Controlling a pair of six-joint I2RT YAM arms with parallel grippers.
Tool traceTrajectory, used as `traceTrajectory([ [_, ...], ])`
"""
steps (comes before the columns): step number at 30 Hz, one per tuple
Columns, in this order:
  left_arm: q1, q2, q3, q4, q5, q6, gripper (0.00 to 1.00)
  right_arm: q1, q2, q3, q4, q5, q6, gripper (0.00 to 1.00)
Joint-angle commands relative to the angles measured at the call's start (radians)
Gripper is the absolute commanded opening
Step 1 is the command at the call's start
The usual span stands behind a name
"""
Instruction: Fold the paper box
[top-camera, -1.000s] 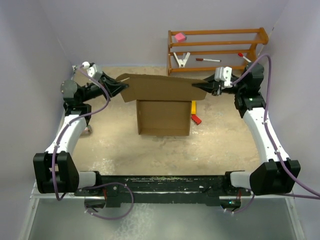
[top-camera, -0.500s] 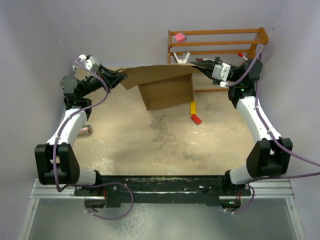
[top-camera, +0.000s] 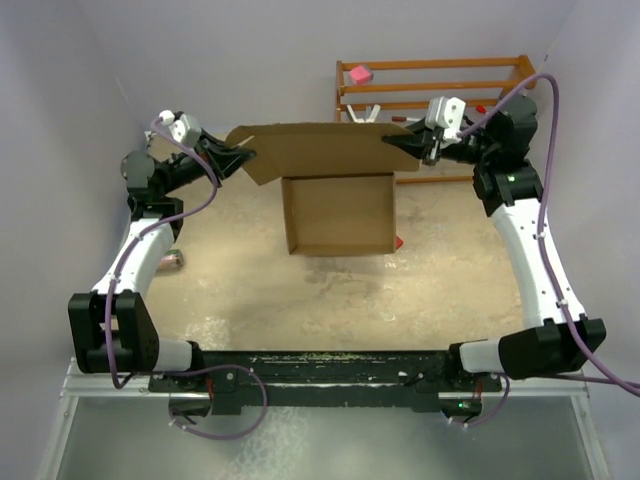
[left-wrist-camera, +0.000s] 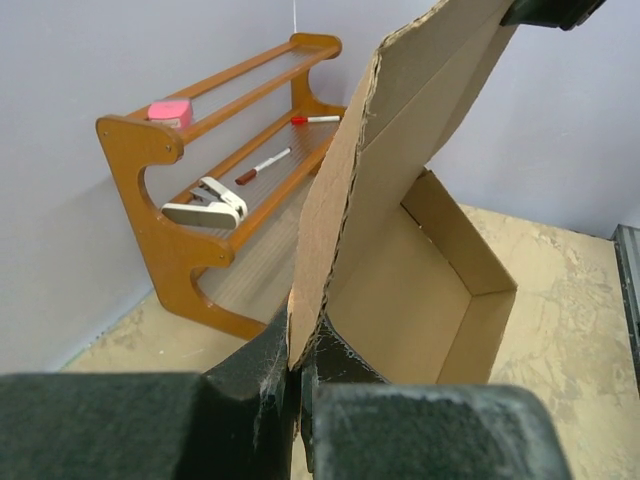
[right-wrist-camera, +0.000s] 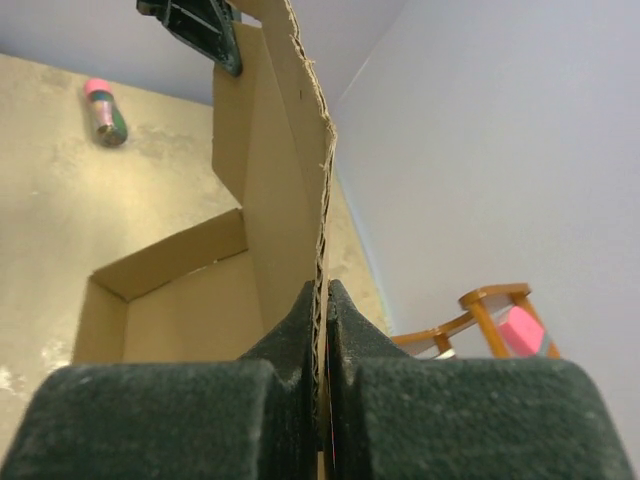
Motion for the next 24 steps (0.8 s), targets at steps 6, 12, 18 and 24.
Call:
traceTrajectory([
  [6,0.001,-0.039,0.015,-0.004,0.005,0.021,0.05,-0.004,-0.015,0.090,-0.159,-0.049,-0.014,0.00],
  [12,0.000,-0.059,-0.001,-0.015,0.009,0.020,0.05,-0.004,-0.023,-0.014,0.174,-0.207,-0.014,0.00],
  [18,0.002,-0.074,-0.010,-0.045,0.010,0.034,0.05,-0.004,0.013,-0.163,0.812,-0.215,-0.014,0.00],
  [24,0.001,-0.083,-0.011,-0.064,0.011,0.041,0.05,-0.004,0.070,-0.158,0.918,-0.201,-0.014,0.00],
])
